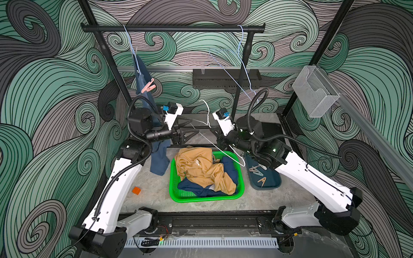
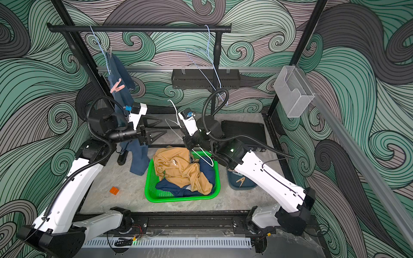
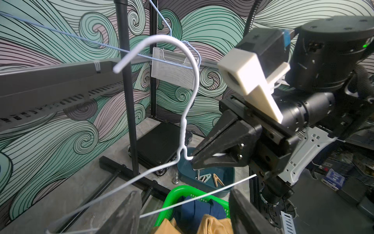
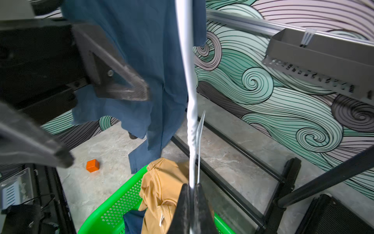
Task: Remove the clothespins securing t-shirts to the hanger
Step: Place the hanger on the clothes rail.
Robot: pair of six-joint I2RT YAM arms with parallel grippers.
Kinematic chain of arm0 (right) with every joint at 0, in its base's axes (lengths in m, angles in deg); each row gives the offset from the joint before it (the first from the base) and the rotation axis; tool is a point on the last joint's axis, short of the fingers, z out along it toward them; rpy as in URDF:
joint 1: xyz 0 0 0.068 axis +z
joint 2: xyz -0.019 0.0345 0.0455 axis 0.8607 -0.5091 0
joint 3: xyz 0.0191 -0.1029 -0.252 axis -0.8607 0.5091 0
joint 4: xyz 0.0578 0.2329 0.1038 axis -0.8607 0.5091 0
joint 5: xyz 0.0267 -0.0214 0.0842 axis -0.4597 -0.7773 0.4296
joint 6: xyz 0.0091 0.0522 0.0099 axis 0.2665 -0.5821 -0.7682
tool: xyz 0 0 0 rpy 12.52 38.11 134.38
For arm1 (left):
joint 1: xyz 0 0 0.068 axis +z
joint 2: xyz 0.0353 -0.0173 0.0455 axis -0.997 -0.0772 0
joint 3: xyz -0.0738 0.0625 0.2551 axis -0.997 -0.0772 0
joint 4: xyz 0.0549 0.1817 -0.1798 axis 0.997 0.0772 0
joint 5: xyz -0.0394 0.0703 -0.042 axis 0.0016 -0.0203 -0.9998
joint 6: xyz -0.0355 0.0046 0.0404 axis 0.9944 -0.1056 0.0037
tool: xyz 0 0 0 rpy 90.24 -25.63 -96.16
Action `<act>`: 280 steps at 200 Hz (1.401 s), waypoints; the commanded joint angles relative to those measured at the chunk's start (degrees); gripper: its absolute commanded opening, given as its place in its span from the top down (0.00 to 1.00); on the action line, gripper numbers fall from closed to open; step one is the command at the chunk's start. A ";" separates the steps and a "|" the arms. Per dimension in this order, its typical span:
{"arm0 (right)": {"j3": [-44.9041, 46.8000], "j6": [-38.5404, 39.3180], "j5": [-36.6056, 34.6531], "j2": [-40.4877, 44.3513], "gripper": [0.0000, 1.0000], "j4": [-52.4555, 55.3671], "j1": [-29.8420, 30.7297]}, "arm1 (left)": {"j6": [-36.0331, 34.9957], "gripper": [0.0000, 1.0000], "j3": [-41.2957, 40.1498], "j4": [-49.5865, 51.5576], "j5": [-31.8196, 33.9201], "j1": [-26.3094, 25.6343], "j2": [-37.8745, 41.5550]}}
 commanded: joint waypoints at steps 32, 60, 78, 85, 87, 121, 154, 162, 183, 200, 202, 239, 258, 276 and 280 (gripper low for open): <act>-11.43 3.24 -8.37 -5.59 1.00 -5.22 -0.54 | 5.56 0.31 -5.14 -5.78 6.09 -0.19 6.43; -20.98 3.93 -9.53 -11.82 1.00 -3.41 -1.84 | 6.92 0.31 -7.38 -5.92 6.59 -0.14 8.68; -27.59 3.82 -10.25 -16.27 1.00 -3.07 -2.86 | 8.50 0.31 -8.91 -6.76 6.77 -0.20 9.62; -30.04 3.85 -10.51 -17.87 1.00 -3.07 -3.28 | 8.94 0.31 -9.61 -7.25 6.79 -0.19 9.99; -30.70 3.89 -10.63 -18.32 1.00 -3.07 -3.42 | 9.09 0.31 -9.74 -7.34 6.78 -0.21 10.12; -44.31 4.30 -11.37 -27.33 1.00 -2.05 -5.88 | 11.04 0.31 -12.17 -8.64 7.04 -0.24 11.92; -63.41 4.76 -11.92 -39.02 1.00 -0.43 -7.67 | 12.28 0.31 -14.38 -9.53 7.30 -0.30 13.52; -67.79 4.71 -11.96 -41.65 1.00 -0.29 -8.17 | 12.71 0.31 -14.76 -9.60 7.21 -0.36 13.76; -71.18 3.72 -12.06 -44.65 1.00 -4.47 -9.65 | 13.47 0.31 -15.87 -9.96 7.13 -0.54 14.42; -70.15 1.45 -12.03 -45.31 1.00 -8.84 -11.12 | 13.83 0.31 -16.77 -10.70 7.19 -0.50 14.67; -70.04 1.29 -12.00 -45.42 1.00 -9.35 -11.29 | 13.87 0.31 -16.80 -10.71 7.18 -0.53 14.65; -72.39 -2.03 -9.07 -49.23 1.00 -19.75 -14.92 | 14.20 0.32 -17.33 -11.31 7.13 -0.61 14.26; -75.10 -2.74 -8.82 -50.56 1.00 -19.49 -16.20 | 14.92 0.32 -17.76 -12.88 6.82 -0.87 13.59; -71.65 -3.52 -7.35 -48.62 1.00 -19.77 -16.92 | 15.60 0.32 -17.94 -14.95 6.28 -1.51 12.39; -71.41 -3.45 -7.39 -48.36 1.00 -19.63 -16.94 | 15.74 0.32 -17.96 -15.52 6.17 -1.64 12.05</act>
